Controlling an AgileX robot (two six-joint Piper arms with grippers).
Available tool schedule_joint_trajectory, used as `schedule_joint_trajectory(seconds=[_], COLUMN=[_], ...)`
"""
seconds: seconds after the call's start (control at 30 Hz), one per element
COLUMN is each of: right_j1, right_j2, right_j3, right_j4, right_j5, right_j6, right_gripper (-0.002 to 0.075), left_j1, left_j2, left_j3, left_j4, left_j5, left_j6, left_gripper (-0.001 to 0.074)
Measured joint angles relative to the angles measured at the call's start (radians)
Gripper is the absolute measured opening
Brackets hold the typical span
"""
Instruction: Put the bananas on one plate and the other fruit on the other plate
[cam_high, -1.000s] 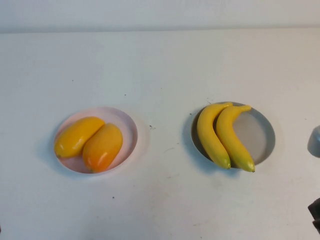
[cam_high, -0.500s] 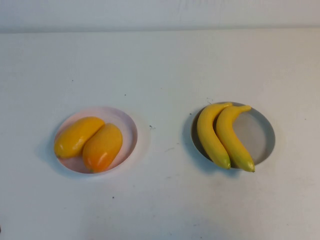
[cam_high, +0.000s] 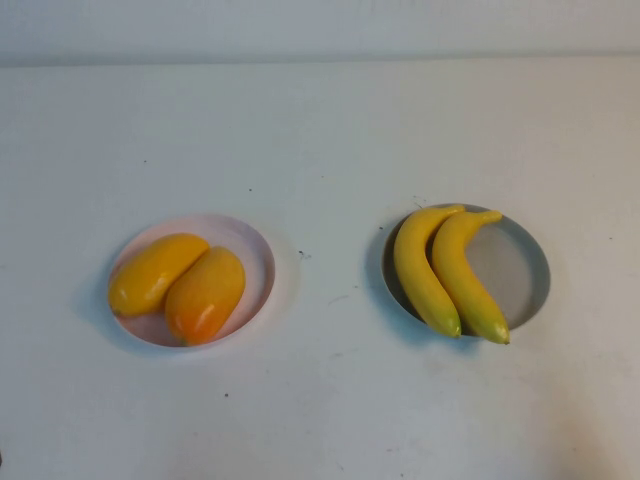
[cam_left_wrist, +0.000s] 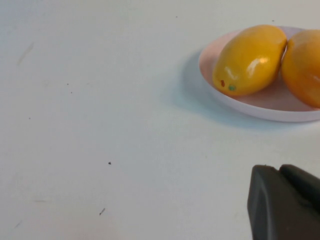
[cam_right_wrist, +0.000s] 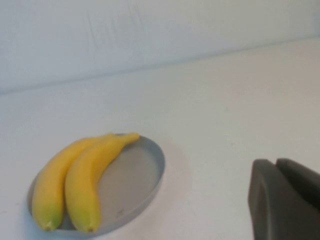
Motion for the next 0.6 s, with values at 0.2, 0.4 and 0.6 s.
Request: schedule_joint_trajectory(seconds=[0.2,0.4,0.6], right_j1=[-0.002,-0.002,-0.002], right_j2=[-0.110,-0.115,-0.115], right_j3=[0.001,0.001,0.001], right_j4=[-0.019,-0.059,-0.069], right_j5=[0.046,0.108,0.140], right_j6=[0.000,0.000,0.000], right_gripper=[-0.0015,-0.0015,-0.0015], left_j1=[0.000,0.000,0.000], left_j2=[0.000,0.000,0.000], left_j3=[0.000,0.000,0.000], left_j4=[0.000,0.000,0.000], left_j5=[0.000,0.000,0.000], left_j6=[0.000,0.000,0.000], left_gripper=[-0.0004,-0.0004,-0.0004])
